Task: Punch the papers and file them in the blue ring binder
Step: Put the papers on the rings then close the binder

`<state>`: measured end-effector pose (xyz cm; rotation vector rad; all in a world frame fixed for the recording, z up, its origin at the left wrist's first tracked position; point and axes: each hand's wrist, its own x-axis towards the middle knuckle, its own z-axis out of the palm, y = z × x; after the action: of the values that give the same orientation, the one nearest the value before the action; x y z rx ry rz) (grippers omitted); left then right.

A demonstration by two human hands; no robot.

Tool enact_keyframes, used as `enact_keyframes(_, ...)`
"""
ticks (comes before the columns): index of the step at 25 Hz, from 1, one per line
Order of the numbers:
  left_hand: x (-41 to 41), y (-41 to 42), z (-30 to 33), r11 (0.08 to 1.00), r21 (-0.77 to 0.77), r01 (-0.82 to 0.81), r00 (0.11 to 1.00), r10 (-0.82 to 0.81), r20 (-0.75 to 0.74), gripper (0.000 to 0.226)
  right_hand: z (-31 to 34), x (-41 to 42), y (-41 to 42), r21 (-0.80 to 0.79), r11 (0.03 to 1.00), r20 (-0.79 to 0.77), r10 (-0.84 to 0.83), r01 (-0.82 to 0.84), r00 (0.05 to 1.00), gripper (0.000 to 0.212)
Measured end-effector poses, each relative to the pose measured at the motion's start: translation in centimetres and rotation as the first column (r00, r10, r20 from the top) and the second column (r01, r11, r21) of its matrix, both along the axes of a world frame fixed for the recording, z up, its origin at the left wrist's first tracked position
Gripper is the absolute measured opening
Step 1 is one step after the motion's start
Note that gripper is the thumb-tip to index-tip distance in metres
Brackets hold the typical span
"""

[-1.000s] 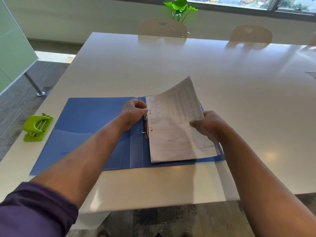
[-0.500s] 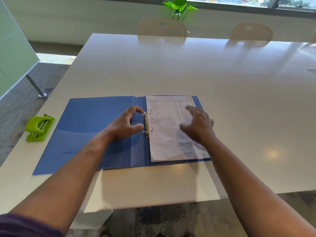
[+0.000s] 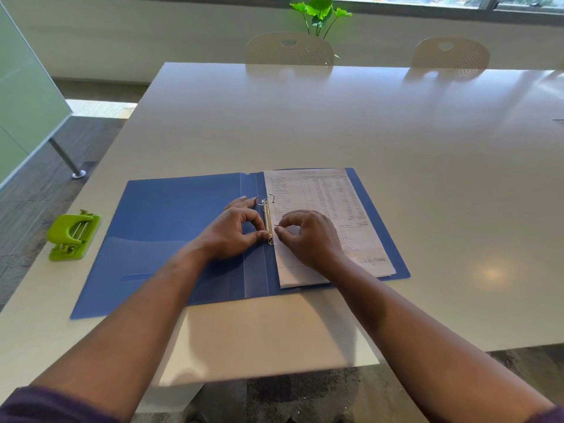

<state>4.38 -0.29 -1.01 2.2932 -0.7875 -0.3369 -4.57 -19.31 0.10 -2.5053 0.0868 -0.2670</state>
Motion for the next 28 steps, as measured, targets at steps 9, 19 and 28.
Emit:
enact_keyframes(9, 2.3, -2.0, -0.6, 0.99, -0.122, -0.074, 0.989, 0.089, 0.12, 0.018, -1.3, 2.6, -0.7, -0.003, 0.998, 0.054, -0.059, 0.06, 0.997, 0.023)
enact_keyframes(19, 1.0, -2.2, -1.3, 0.989, -0.064, -0.13, 0.887, 0.145, 0.438, 0.026, -1.5, 3.3, -1.1, -0.088, 0.996, 0.124, -0.004, 0.015, 0.992, 0.027)
enact_keyframes(28, 0.5, -2.1, -1.2, 0.999, -0.012, -0.041, 0.857, 0.041, 0.513, 0.026, -2.0, 3.3, -0.7, -0.243, 0.97, 0.191, 0.06, -0.012, 0.98, 0.017)
